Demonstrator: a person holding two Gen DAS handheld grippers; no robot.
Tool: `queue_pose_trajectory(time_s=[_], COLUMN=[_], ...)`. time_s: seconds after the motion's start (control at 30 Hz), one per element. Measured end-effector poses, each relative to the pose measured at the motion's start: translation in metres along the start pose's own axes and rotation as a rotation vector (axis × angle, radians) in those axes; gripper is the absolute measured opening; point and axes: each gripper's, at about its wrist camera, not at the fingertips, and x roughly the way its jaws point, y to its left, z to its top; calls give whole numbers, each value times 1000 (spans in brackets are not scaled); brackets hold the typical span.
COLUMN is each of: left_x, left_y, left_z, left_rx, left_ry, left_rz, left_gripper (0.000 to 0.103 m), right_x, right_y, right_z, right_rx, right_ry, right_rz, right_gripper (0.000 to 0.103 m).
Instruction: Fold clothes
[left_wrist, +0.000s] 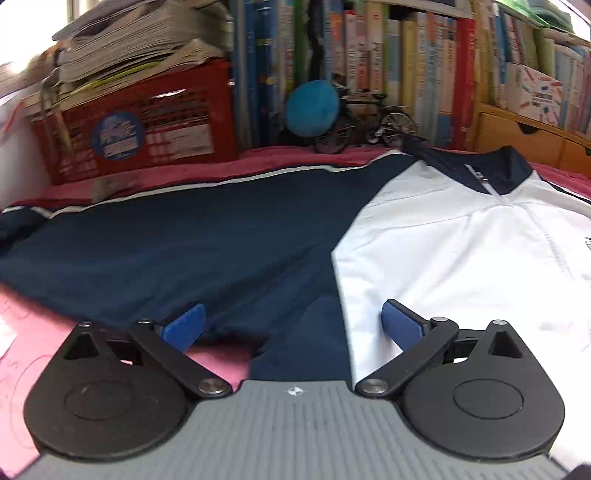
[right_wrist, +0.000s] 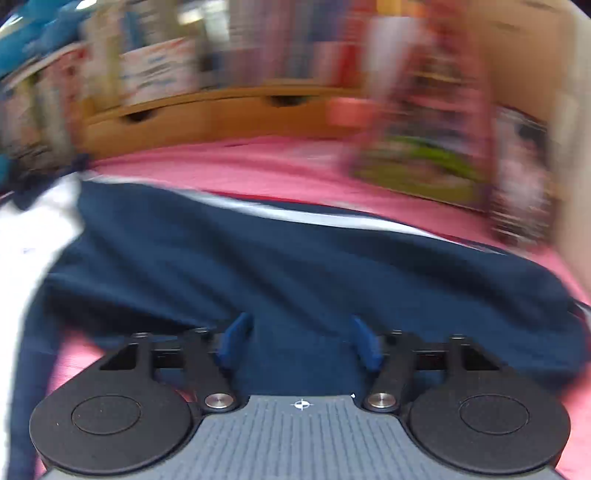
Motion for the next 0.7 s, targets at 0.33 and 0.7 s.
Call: queue_pose_trajectory(time_s=[0.33,0.7], left_x=[-89,-121], left_y=[24,-13], left_z=[-33,-104], left_rx=[-108,25], left_ry=[-63,-62], left_rz=[-112,-103], left_gripper=[103,103], right_x=[-121,-243], right_y=[3,215], right_z=[-50,-142], right_rx=[-18,-425], right_ry=[-260,-253], right_rz=[94,706], right_gripper=[64,71])
